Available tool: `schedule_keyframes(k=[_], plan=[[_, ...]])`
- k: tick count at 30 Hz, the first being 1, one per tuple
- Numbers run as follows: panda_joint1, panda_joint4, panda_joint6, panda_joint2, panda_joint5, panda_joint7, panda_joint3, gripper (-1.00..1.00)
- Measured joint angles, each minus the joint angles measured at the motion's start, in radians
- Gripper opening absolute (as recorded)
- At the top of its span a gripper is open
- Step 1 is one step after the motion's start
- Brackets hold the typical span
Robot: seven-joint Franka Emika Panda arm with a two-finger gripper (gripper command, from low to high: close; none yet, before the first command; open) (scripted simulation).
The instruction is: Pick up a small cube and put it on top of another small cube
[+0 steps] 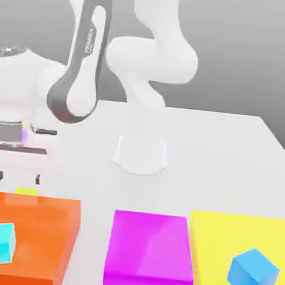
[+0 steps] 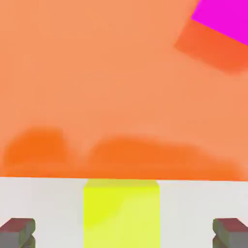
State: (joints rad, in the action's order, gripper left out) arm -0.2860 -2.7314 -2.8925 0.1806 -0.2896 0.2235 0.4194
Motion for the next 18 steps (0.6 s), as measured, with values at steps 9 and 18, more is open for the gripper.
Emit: schedule_keyframes(k=[9,18], plan=[[-0.162,0.034,-0.097,0.135,-0.166,0.129,-0.198,-1.00],[-0.047,-0.005,0.051,-0.084,0.162,-0.111,0.000,-1.00]])
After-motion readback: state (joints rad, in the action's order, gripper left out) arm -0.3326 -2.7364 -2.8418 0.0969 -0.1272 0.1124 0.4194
